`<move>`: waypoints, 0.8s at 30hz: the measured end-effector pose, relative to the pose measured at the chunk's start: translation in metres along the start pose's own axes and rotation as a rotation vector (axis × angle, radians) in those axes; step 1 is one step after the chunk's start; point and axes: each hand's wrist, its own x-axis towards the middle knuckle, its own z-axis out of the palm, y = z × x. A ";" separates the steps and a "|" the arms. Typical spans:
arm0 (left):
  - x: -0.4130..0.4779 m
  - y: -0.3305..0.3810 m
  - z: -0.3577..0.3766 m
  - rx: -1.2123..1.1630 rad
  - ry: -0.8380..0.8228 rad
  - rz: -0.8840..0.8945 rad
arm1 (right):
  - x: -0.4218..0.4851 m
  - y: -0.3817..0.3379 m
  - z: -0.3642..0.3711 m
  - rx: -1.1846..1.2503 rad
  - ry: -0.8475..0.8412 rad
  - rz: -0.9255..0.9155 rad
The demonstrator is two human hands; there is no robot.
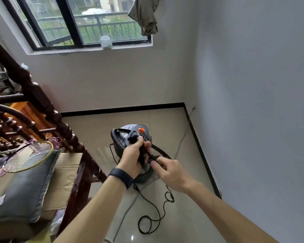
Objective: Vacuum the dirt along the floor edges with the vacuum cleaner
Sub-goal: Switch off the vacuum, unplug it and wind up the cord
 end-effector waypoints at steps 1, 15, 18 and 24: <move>0.001 0.011 -0.004 -0.140 0.003 -0.005 | -0.005 0.013 0.001 -0.012 -0.039 0.047; 0.006 0.052 -0.094 0.253 0.026 0.083 | -0.019 0.110 -0.008 0.187 0.242 0.538; -0.002 0.019 -0.079 0.330 -0.039 0.019 | 0.015 0.058 -0.011 0.098 0.316 0.462; -0.023 -0.022 -0.038 0.165 -0.135 -0.136 | 0.019 -0.008 0.023 -0.007 0.222 0.052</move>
